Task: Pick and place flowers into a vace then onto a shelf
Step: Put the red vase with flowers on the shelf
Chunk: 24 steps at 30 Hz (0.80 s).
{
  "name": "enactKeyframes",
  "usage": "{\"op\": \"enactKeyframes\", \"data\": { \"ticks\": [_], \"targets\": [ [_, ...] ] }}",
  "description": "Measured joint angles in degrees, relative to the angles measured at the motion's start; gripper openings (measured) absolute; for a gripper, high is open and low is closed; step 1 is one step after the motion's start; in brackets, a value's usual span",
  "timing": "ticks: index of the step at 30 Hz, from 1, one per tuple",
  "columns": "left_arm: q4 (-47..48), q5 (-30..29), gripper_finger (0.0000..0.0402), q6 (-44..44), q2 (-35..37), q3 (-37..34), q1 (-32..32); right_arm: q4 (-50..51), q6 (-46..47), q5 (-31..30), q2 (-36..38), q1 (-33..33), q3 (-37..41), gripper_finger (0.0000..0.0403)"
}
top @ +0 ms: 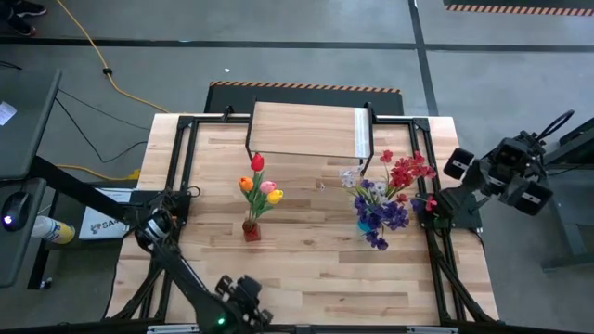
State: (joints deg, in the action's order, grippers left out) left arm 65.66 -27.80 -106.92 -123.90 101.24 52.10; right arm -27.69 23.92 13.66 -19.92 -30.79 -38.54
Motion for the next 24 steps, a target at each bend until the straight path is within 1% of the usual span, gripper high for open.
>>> {"op": "enactKeyframes", "data": {
  "ticks": [5, 9, 12, 16, 20, 24],
  "targets": [
    [1.2, -6.4, 0.0046, 2.5, 0.0, -5.9, -2.3, 0.1, 0.0, -0.7, 0.0, 0.0, 0.0, 0.0156],
    [5.1, -5.7, 0.0046, 2.8, 0.0, -7.6, -4.4, 0.2, 1.3, -0.7, 0.0, 0.0, 0.0, 0.0150],
    [9.4, -6.0, 0.0046, 0.1, 0.0, -7.3, -5.1, 0.2, 1.8, -0.7, 0.0, 0.0, 0.0, 0.0149],
    [14.8, -7.3, 0.0046, -5.8, 0.0, -5.5, -5.2, 0.5, 1.5, -0.5, 0.0, 0.0, 0.0, 0.0153],
    [19.7, -7.1, 0.0046, -5.9, 0.1, -2.8, -5.3, 0.8, 1.1, -0.4, 0.0, 0.0, 0.0, 0.0152],
    [22.4, -6.8, 0.0047, -6.1, 0.1, -1.3, -5.5, 0.8, 0.1, -0.4, 0.0, 0.0, 0.0, 0.0147]
  ]
}}
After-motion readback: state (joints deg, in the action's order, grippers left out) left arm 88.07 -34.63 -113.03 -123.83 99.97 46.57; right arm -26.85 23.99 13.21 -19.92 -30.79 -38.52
